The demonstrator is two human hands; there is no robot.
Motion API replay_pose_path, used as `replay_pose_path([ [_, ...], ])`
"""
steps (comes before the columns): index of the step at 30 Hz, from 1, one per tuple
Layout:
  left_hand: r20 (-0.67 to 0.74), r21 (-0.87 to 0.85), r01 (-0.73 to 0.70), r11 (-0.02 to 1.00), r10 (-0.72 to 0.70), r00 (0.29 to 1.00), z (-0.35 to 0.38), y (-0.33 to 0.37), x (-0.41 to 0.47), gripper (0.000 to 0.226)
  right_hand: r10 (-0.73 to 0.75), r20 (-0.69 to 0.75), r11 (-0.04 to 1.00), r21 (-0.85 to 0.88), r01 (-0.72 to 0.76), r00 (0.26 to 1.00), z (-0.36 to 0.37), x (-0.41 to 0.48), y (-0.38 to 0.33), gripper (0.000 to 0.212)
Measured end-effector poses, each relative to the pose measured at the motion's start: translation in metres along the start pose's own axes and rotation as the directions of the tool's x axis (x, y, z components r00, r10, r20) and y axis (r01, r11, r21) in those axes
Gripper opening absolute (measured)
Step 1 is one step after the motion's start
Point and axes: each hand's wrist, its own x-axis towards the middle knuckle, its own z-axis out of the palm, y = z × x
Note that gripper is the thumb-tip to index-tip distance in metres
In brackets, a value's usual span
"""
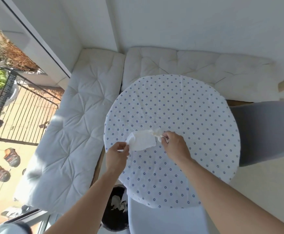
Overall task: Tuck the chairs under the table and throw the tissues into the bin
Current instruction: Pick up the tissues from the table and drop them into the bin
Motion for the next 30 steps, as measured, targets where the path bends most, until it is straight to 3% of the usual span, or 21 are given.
replay_pose_path([
  [10, -0.037, -0.035, -0.128, 0.991, 0.127, 0.991, -0.107, -0.022, -0.094, 0.005, 0.004, -0.016, 1.0, 0.003, -0.004, 1.0, -0.025, -0.115, -0.053, 0.019],
  [20, -0.074, -0.066, -0.112, 0.992, 0.107, 0.991, -0.214, -0.104, -0.178, 0.005, -0.011, 0.06, 1.0, -0.016, 0.012, 0.998, 0.021, -0.234, -0.1, 0.019],
  [30, -0.138, -0.086, -0.024, 0.996, 0.012, 0.99, -0.269, -0.198, -0.22, 0.006, 0.003, 0.214, 0.997, -0.073, 0.012, 0.977, 0.097, -0.3, -0.122, 0.018],
])
